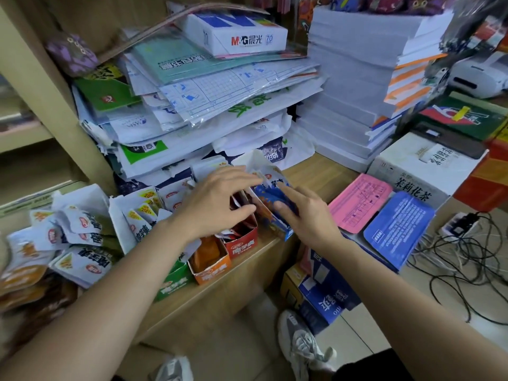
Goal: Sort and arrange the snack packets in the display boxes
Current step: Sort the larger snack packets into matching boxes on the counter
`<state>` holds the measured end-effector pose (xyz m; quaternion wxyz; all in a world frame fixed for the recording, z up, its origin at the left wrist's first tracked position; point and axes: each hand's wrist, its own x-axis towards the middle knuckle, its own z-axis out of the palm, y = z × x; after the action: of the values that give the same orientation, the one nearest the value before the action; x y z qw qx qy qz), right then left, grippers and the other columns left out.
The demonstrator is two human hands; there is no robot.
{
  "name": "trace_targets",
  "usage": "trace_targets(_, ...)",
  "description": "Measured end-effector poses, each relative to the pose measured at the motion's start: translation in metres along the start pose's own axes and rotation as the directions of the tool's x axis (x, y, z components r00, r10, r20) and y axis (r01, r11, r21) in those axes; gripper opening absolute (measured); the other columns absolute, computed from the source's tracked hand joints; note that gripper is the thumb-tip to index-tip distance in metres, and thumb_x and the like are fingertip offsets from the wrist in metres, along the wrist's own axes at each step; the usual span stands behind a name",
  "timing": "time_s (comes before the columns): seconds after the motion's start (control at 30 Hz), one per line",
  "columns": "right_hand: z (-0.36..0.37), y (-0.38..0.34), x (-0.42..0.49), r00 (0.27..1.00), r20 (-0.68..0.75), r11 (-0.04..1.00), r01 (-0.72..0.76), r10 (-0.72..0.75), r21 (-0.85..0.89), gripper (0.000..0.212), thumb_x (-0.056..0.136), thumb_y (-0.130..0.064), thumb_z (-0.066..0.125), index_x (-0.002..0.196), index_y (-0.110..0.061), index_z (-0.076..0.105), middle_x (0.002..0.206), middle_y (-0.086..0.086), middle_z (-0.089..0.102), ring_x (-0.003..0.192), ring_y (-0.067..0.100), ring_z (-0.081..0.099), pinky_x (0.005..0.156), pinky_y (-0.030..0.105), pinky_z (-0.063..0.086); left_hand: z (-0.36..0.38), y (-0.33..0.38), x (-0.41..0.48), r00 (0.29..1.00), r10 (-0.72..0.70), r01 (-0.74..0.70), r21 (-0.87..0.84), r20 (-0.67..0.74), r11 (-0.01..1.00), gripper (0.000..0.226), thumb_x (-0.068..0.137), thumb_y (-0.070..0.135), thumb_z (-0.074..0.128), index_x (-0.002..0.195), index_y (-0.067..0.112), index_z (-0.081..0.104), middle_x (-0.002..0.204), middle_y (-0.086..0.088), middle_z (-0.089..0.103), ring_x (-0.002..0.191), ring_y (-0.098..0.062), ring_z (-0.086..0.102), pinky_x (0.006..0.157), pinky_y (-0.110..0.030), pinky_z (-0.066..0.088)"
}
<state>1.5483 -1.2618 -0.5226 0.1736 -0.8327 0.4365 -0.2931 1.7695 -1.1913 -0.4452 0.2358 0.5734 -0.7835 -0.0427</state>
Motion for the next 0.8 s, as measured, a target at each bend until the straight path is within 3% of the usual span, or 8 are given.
trace_targets(0.13,-0.009,-0.009,-0.019,0.998,0.013,0.991,-0.057,0.059,-0.117,0.092,0.079,-0.066,0.067,0.155,-0.029,0.028,0.129,0.003,0.040,0.118,0.021,0.035,0.097,0.036,0.039,-0.022,-0.013,-0.032,0.987,-0.031,0.024,-0.045,-0.155,0.999,0.050,0.084,0.037,0.074,0.132,0.025,0.067,0.133,0.007,0.065,0.128,-0.013,0.054,0.112,-0.037,0.039)
trace_targets(0.23,-0.010,-0.036,-0.031,0.993,-0.103,0.999,0.051,-0.051,0.004,0.080,0.079,-0.062,0.069,0.147,-0.025,0.046,0.128,-0.001,0.047,0.117,0.020,0.042,0.099,0.041,0.044,-0.027,-0.022,-0.063,0.972,-0.120,0.113,-0.046,-0.202,0.993,0.046,0.085,0.047,0.066,0.125,0.025,0.070,0.124,0.009,0.065,0.119,-0.016,0.057,0.104,-0.049,0.045)
trace_targets(0.33,-0.001,-0.068,-0.028,0.995,-0.061,0.952,0.091,-0.077,0.292,0.070,0.086,-0.049,0.073,0.147,-0.029,0.045,0.135,-0.007,0.048,0.126,0.014,0.050,0.100,0.035,0.049,-0.026,-0.017,-0.092,0.959,-0.166,0.170,-0.003,-0.231,0.985,0.045,0.087,0.049,0.062,0.124,0.024,0.069,0.125,0.008,0.061,0.120,-0.016,0.055,0.104,-0.047,0.044)
trace_targets(0.43,0.012,-0.083,-0.007,0.979,0.004,0.948,0.197,-0.204,0.249,0.066,0.093,-0.031,0.070,0.152,-0.030,0.039,0.144,-0.003,0.048,0.133,0.016,0.047,0.105,0.035,0.047,-0.016,-0.002,-0.109,0.987,-0.147,0.153,0.091,-0.071,0.984,0.055,0.089,0.054,0.058,0.139,0.033,0.058,0.146,0.009,0.050,0.137,-0.017,0.042,0.112,-0.041,0.032)
trace_targets(0.5,0.016,-0.084,0.007,0.971,0.054,0.958,0.220,-0.233,0.185,0.055,0.094,-0.017,0.066,0.145,-0.029,0.050,0.133,0.000,0.058,0.119,0.018,0.057,0.097,0.036,0.050,-0.008,0.005,-0.112,0.983,-0.182,0.182,0.088,-0.002,0.979,0.054,0.087,0.056,0.060,0.139,0.040,0.054,0.150,0.013,0.043,0.138,-0.013,0.037,0.109,-0.038,0.030)
trace_targets(0.6,0.010,-0.080,0.022,0.998,-0.003,0.988,0.058,-0.058,0.141,0.037,0.095,-0.013,0.062,0.130,-0.025,0.063,0.100,0.001,0.069,0.079,0.014,0.063,0.072,0.030,0.046,-0.004,0.001,-0.112,0.983,-0.164,0.171,0.094,-0.081,0.981,0.040,0.086,0.057,0.061,0.123,0.040,0.060,0.134,0.014,0.050,0.126,-0.012,0.046,0.103,-0.037,0.036)
trace_targets(0.7,0.005,-0.076,0.024,0.995,-0.079,0.986,-0.042,0.055,0.159,0.025,0.094,-0.017,0.066,0.119,-0.018,0.066,0.103,-0.003,0.072,0.080,0.019,0.067,0.077,0.031,0.050,-0.003,-0.008,-0.111,0.969,-0.178,0.192,0.071,-0.170,0.979,0.042,0.085,0.067,0.056,0.108,0.035,0.069,0.123,0.015,0.057,0.118,-0.011,0.053,0.101,-0.037,0.039)
trace_targets(0.8,0.008,-0.078,0.024,0.997,-0.057,0.981,-0.048,0.060,0.188,0.041,0.093,-0.015,0.068,0.132,-0.023,0.059,0.098,-0.008,0.067,0.068,0.008,0.063,0.071,0.026,0.052,-0.001,-0.013,-0.105,0.951,-0.165,0.179,0.028,-0.261,0.984,0.044,0.080,0.071,0.062,0.093,0.031,0.072,0.109,0.015,0.062,0.110,-0.012,0.058,0.096,-0.038,0.042)
